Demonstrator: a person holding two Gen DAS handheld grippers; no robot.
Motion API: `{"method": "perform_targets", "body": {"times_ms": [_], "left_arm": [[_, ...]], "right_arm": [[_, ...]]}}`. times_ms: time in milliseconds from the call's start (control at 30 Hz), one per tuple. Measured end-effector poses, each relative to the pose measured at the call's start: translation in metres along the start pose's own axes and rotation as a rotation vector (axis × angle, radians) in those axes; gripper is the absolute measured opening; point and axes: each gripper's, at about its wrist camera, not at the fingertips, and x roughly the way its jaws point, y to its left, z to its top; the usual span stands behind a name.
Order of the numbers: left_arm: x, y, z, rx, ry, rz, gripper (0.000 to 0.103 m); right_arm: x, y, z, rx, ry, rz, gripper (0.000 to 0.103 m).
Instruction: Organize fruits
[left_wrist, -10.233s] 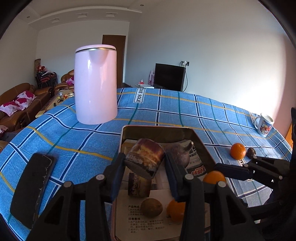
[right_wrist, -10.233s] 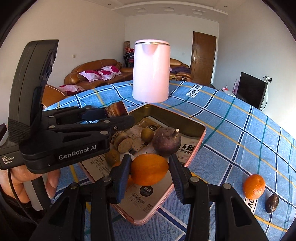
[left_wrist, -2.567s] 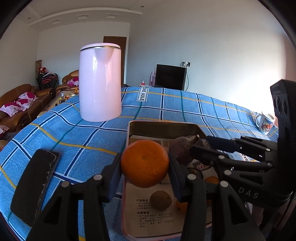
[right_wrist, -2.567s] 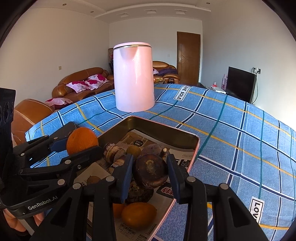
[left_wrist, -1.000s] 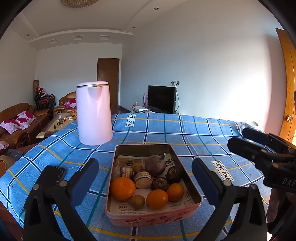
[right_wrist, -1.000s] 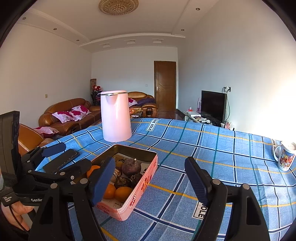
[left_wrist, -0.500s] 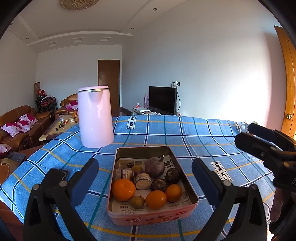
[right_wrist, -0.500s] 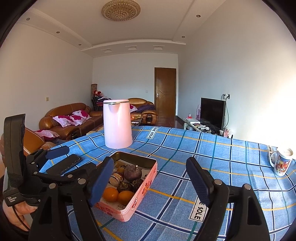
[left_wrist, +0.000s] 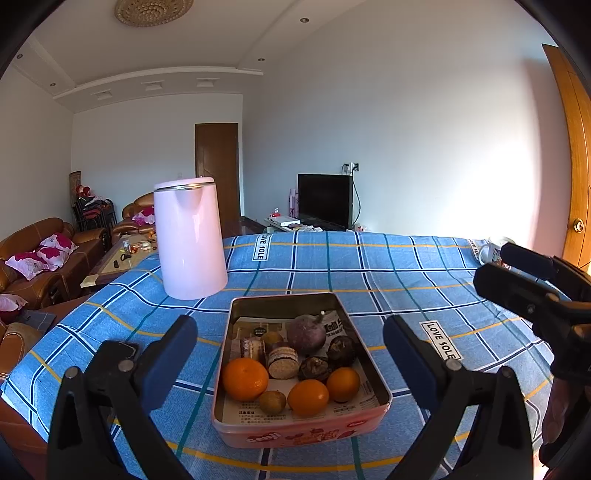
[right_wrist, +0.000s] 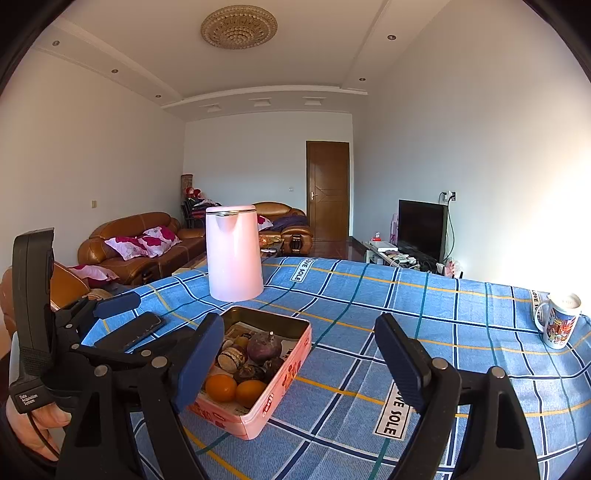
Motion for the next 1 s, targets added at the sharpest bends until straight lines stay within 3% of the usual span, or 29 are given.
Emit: {"method": "perform_targets", "body": {"times_ms": [1000], "left_arm": [[-0.005,-0.011,0.001,0.028,-0.023,-0.005,0.103]], "right_arm": [[-0.004,-0.006,-0.004,0.018,0.004,-0.006,0.085]]}}
